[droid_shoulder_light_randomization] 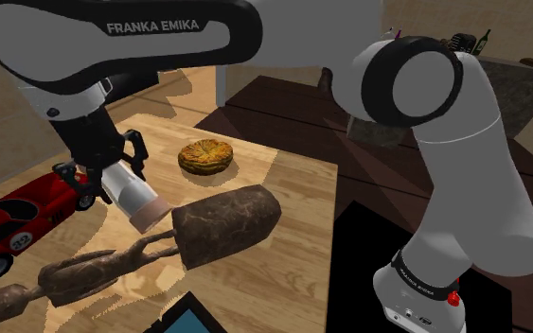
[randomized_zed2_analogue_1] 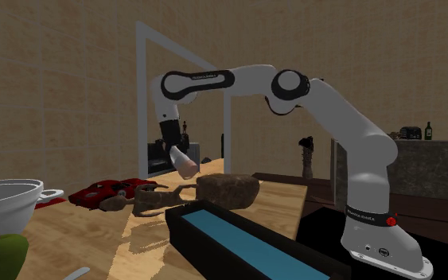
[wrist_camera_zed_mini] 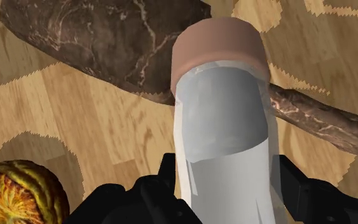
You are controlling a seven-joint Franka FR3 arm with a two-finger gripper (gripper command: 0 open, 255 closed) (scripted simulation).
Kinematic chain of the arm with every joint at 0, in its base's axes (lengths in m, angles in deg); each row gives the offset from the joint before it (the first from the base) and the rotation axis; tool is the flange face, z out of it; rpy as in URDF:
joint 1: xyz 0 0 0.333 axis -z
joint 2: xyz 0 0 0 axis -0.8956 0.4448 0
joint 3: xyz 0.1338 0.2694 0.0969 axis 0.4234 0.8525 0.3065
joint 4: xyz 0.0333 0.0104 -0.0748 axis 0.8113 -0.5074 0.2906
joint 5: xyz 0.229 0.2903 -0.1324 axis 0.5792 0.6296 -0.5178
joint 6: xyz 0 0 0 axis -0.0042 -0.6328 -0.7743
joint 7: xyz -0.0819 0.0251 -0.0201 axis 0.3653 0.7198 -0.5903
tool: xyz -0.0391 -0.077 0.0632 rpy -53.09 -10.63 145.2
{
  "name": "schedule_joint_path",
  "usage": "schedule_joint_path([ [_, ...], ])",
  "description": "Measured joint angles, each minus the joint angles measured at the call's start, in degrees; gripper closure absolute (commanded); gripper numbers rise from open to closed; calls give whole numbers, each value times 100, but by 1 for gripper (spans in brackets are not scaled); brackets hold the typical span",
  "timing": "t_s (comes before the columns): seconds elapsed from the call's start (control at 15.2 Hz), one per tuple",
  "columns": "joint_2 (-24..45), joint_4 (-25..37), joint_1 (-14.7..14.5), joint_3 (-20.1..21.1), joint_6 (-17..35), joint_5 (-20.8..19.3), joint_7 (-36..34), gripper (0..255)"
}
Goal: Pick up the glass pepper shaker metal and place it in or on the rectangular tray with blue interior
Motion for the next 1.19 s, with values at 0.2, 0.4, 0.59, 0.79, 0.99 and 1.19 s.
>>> schedule_joint_path([
  [0.2,-737,-1236,141,176,495,201,-284,255],
  [0.4,-1269,-2065,179,324,811,384,-515,255],
  [0.59,-1762,-2842,170,478,1093,585,-762,255],
  [0.79,-2188,-3434,148,618,1287,787,-953,255],
  [0.99,-2616,-4043,97,769,1519,1011,-1152,255],
  [1.19,-2913,-4430,-14,920,1655,1198,-1379,255],
])
